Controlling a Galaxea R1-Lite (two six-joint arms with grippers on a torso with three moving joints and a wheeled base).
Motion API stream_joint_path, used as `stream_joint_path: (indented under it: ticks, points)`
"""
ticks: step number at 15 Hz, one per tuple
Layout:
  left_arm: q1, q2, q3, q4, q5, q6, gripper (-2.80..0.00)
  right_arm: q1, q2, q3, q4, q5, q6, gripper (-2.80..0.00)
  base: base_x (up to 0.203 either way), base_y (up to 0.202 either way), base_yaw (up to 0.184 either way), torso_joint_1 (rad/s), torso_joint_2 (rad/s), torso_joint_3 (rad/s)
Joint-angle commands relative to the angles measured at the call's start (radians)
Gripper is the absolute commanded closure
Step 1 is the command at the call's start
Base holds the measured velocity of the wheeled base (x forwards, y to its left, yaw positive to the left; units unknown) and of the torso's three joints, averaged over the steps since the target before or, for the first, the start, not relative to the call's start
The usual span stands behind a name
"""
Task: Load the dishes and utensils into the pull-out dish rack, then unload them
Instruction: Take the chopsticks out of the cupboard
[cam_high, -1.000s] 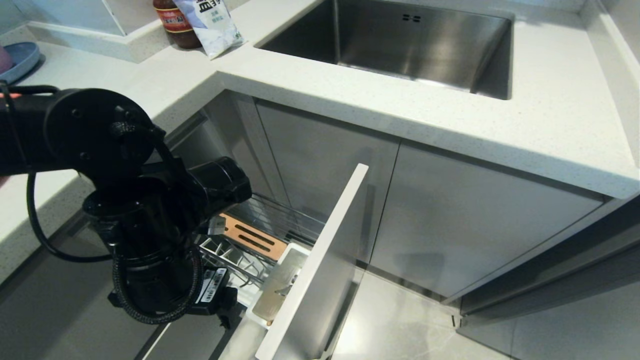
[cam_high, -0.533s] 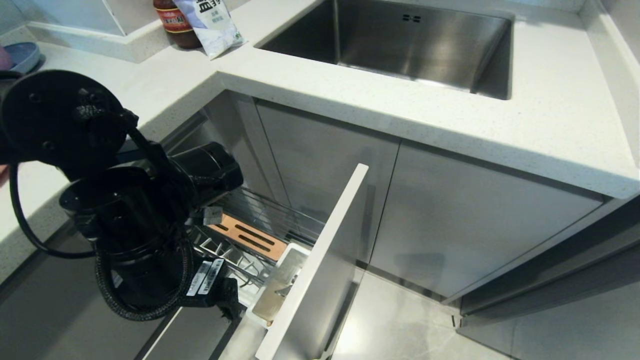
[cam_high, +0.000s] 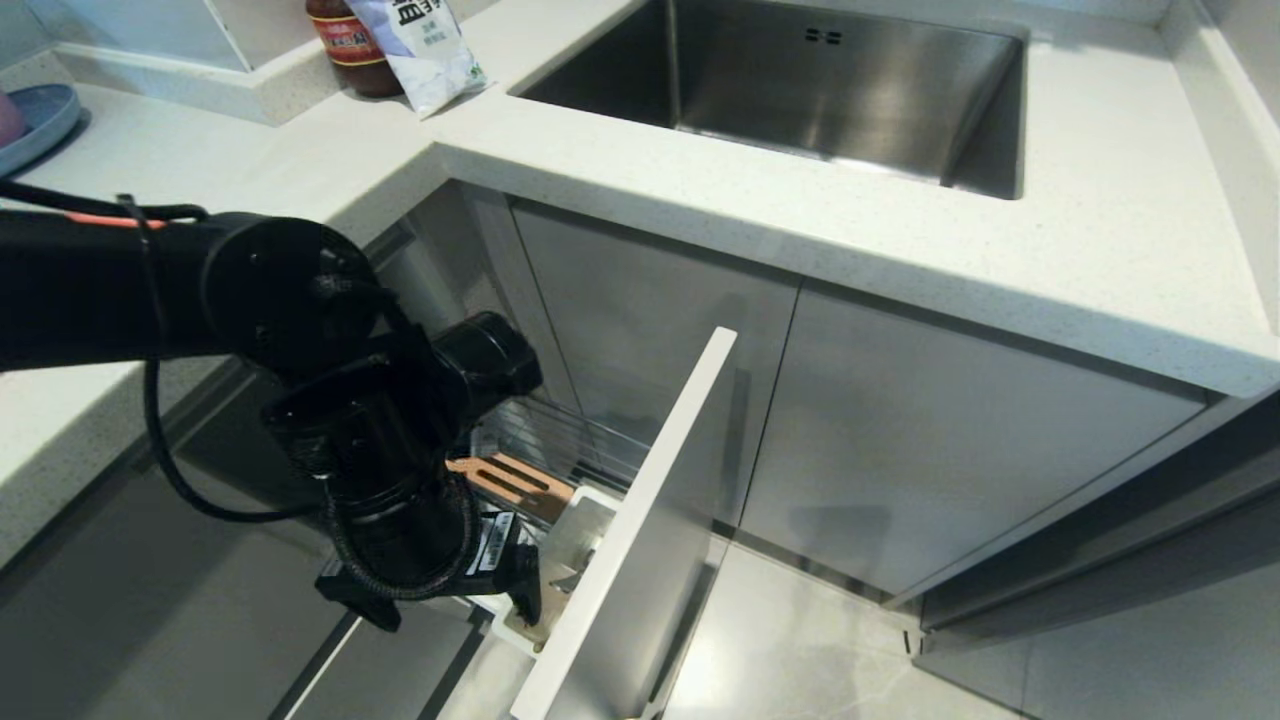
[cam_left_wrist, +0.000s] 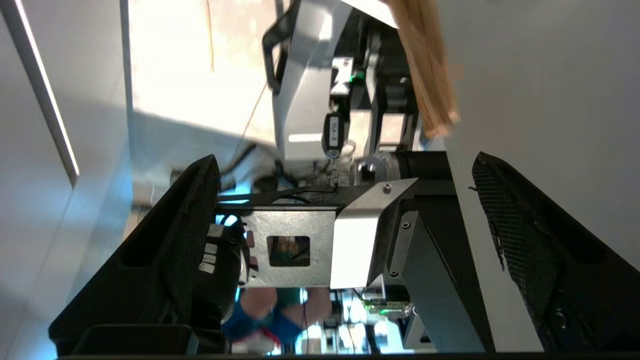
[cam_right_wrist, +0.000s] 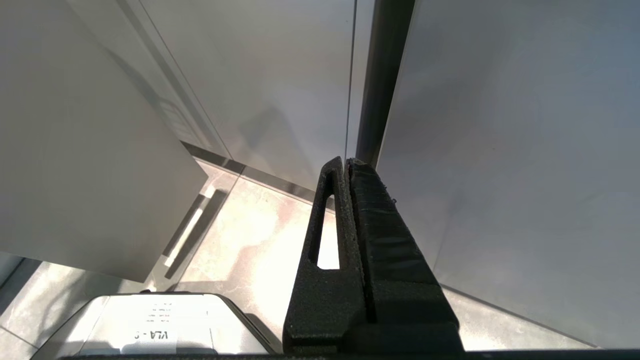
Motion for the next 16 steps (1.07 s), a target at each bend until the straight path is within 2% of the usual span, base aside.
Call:
stream_joint_path:
  ticks: [1,2,7,11,14,16]
  points:
    - [0.023,0.087,-0.001,0.001,-0.002,-0.003,-2.80,0.000,-0.002,0.002,0.000,0.000,0.000,0.00,0.000,0.000,0.000,0.000,0.00,0.000]
    - [0.025,0.103,-0.002,-0.010,-0.005,-0.002,-2.80,0.000,-0.002,0.002,0.000,0.000,0.000,0.00,0.000,0.000,0.000,0.000,0.00,0.000]
    - [0.031,0.157,-0.009,-0.020,-0.104,0.004,-2.80,0.000,-0.002,0.001,0.000,0.000,0.000,0.00,0.000,0.000,0.000,0.000,0.00,0.000]
    - [0.031,0.160,-0.006,0.004,-0.109,0.012,-2.80,0.000,-0.002,0.001,0.000,0.000,0.001,0.00,0.000,0.000,0.000,0.000,0.00,0.000]
    - [0.031,0.173,-0.005,0.074,-0.108,0.079,-2.80,0.000,-0.002,0.002,0.000,0.000,0.000,0.00,0.000,0.000,0.000,0.000,0.00,0.000]
    - [0.030,0.189,-0.005,0.072,-0.111,0.082,-2.80,0.000,-0.002,0.002,0.000,0.000,0.001,0.00,0.000,0.000,0.000,0.000,0.00,0.000]
